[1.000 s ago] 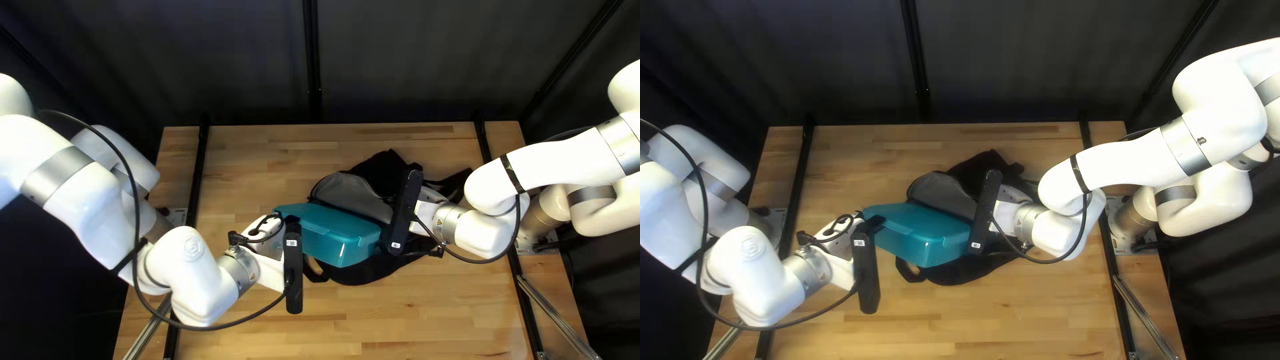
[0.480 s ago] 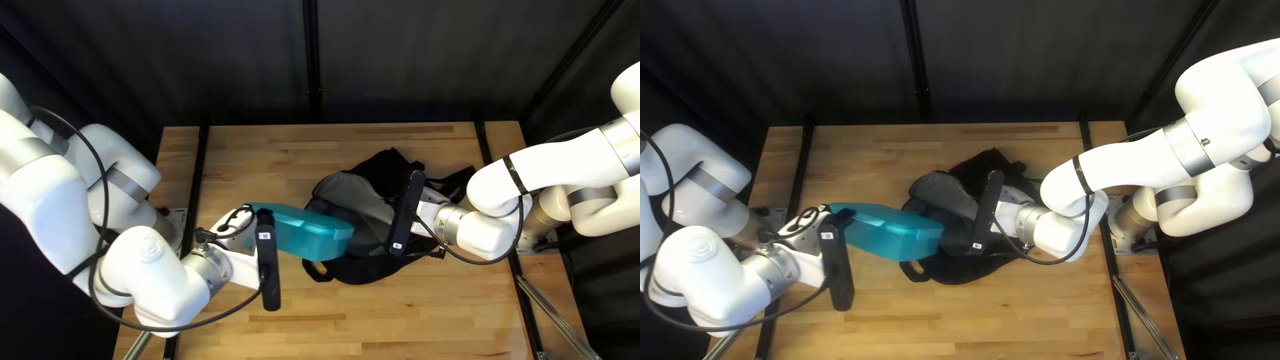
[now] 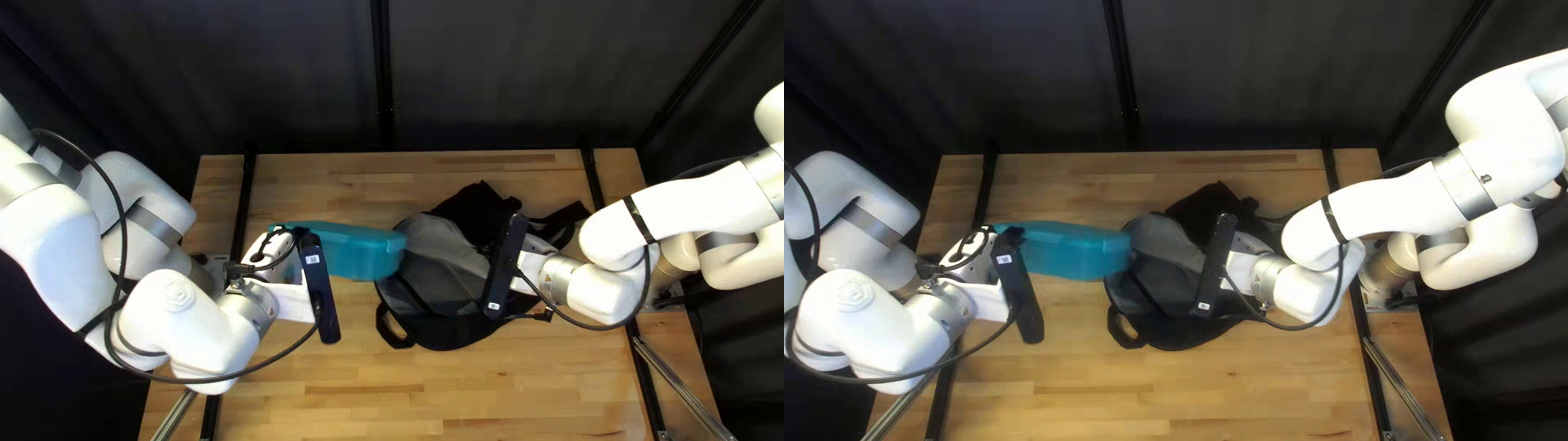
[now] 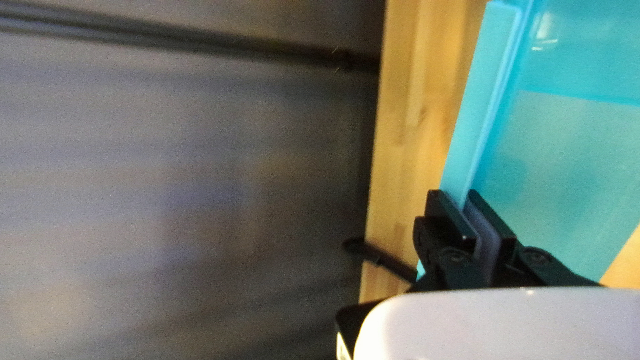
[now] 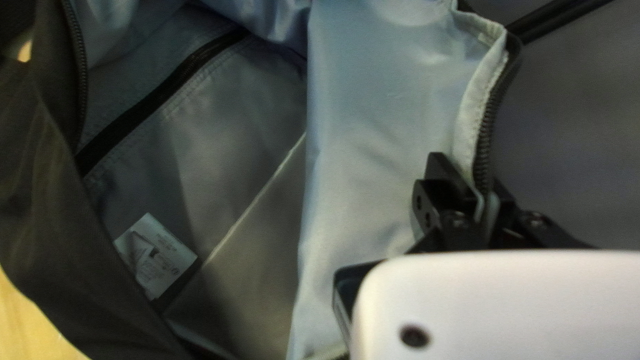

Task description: Remove a lunch box from a kids backpack

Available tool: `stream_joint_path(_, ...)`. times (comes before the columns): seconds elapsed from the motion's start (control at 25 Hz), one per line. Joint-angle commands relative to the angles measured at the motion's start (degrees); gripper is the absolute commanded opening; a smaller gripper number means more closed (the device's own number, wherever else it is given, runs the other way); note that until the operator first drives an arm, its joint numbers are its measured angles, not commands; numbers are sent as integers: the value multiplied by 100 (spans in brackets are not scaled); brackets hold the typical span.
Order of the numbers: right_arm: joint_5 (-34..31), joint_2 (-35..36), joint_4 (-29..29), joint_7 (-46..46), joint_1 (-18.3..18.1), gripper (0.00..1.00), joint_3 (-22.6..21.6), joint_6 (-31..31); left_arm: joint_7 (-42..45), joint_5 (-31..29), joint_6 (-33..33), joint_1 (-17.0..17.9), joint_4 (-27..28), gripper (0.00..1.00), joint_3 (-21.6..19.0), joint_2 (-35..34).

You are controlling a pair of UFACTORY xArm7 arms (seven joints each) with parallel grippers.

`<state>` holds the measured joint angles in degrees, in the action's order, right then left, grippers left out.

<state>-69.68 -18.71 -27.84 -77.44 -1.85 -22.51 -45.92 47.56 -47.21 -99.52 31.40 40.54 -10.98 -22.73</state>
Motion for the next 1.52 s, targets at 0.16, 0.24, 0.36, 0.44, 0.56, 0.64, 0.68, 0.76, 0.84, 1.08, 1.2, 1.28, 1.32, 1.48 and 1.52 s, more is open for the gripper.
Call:
stream_joint_path(0.16,734,-654,611,63,358,0,-58,-187,211,-40,-351,-221,-71,0,71,298)
stream_joint_path(0.24,939,-780,713,90,465,0,-88,-275,265,-104,-328,-296,-156,0,140,362)
stream_joint_path(0.36,1090,-789,726,98,535,0,-129,-352,360,-255,-146,-426,-393,0,298,392)
stream_joint_path(0.44,1131,-732,694,92,542,0,-145,-371,401,-382,23,-519,-514,0,420,416)
stream_joint_path(0.56,1125,-665,643,101,517,0,-130,-358,488,-578,247,-671,-569,0,594,576)
stream_joint_path(0.64,1084,-628,619,105,486,0,-104,-319,561,-689,364,-776,-570,0,706,727)
stream_joint_path(0.68,1057,-602,596,114,467,0,-93,-306,616,-729,417,-830,-570,0,760,817)
stream_joint_path(0.76,988,-549,547,130,425,0,-70,-271,698,-751,482,-886,-581,0,821,936)
stream_joint_path(0.84,885,-490,521,111,376,0,-49,-210,802,-735,571,-927,-593,0,871,1082)
stream_joint_path(1.08,760,-431,533,57,335,0,-33,-108,1021,-574,684,-939,-419,0,889,1568)
stream_joint_path(1.2,741,-432,547,55,336,0,-32,-90,1062,-513,715,-934,-278,0,887,1798)
stream_joint_path(1.28,720,-420,548,43,327,0,-29,-74,1074,-449,696,-902,-133,0,854,1956)
stream_joint_path(1.32,699,-409,549,24,319,0,-29,-62,1075,-418,684,-882,-61,0,833,2025)
stream_joint_path(1.48,620,-349,535,-44,287,0,-31,-25,1179,-249,684,-775,343,0,734,2555)
stream_joint_path(1.52,596,-328,524,-65,277,0,-33,-18,1204,-209,682,-746,400,0,706,2635)
